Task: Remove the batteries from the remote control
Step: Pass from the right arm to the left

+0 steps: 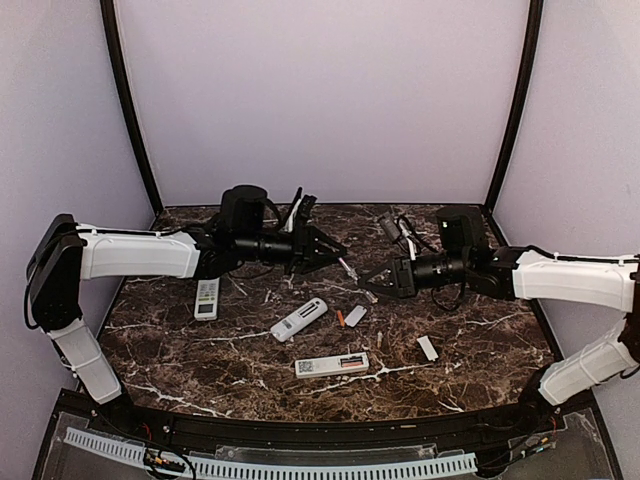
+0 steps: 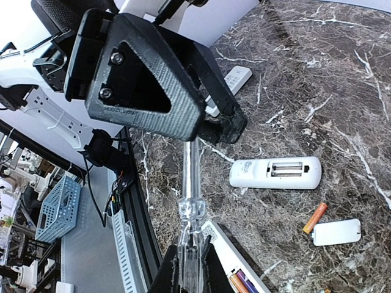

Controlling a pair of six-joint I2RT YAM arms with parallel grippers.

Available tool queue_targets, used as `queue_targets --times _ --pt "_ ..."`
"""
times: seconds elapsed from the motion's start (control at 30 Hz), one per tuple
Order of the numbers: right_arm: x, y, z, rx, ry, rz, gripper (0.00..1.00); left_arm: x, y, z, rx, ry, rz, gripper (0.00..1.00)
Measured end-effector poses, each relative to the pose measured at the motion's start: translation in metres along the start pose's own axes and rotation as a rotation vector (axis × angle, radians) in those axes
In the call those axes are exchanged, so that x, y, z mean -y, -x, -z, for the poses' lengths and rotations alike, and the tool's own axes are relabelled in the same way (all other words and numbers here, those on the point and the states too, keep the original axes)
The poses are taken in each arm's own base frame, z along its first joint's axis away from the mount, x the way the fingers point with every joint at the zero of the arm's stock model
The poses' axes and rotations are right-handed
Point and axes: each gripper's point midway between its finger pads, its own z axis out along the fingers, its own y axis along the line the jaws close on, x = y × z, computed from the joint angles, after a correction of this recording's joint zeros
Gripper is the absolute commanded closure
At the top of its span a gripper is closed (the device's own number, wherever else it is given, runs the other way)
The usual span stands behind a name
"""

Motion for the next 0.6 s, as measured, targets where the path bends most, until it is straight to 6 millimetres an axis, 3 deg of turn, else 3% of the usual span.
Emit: queue_targets --times 0.13,0.4,0.6 --pt "-0.0024 0.0018 0.0015 0.006 0.03 -0.013 1.0 0.0031 0.0012 0.0 0.003 -0.013 -0.005 0.86" --pt "0.0026 -0.0007 0.0007 0.007 0.053 -0.041 1.0 0.0042 0.0004 0.0001 0.003 -0.025 0.003 0.99" --pt "0.0028 -0.0017 0.0004 0.011 0.064 -0.048 1.0 0.0041 -0.0006 0.0002 0.001 -0.03 0.008 1.0"
